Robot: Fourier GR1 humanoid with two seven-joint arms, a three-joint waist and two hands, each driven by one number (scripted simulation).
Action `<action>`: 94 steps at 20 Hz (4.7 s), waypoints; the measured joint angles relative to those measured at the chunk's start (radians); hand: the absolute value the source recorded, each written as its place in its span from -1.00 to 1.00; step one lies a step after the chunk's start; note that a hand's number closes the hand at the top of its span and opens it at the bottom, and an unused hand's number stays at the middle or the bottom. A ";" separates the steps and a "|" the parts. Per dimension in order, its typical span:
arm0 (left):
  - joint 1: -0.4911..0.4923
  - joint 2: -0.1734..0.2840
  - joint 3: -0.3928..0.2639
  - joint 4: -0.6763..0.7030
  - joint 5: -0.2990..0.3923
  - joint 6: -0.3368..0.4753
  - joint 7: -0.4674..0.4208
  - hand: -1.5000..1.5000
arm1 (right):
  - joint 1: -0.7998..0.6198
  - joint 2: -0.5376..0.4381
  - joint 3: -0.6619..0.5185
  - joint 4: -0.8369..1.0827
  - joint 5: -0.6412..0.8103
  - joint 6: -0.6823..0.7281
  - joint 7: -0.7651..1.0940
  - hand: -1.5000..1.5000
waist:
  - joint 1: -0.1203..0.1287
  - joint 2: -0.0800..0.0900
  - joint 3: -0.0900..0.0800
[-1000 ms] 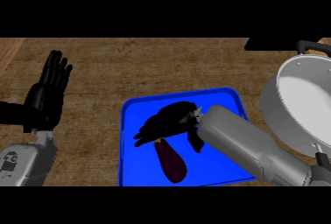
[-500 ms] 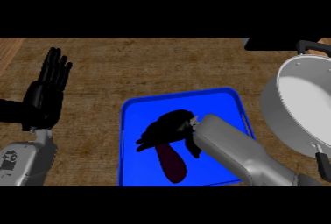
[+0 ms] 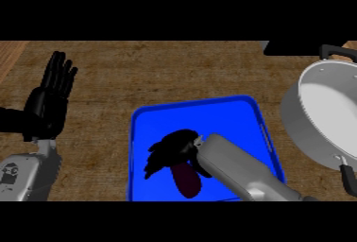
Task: Pick the eggplant from the tray and place it in the pot
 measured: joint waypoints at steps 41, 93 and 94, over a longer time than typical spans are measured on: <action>0.082 0.012 0.077 -0.019 -0.006 -0.020 -0.003 0.00 | 0.587 -0.007 -0.288 -1.094 0.488 -0.467 1.271 1.00 | -0.084 -0.020 0.000; -0.002 -0.068 0.056 0.000 -0.074 -0.053 0.017 0.00 | 0.399 -0.485 -1.321 -0.150 -0.303 -0.318 0.317 -1.00 | -0.006 0.003 -0.004; -0.005 -0.063 0.063 0.001 -0.068 -0.058 0.017 0.00 | 0.391 -0.473 -1.337 -0.151 -0.333 -0.308 0.323 -1.00 | -0.007 0.004 -0.003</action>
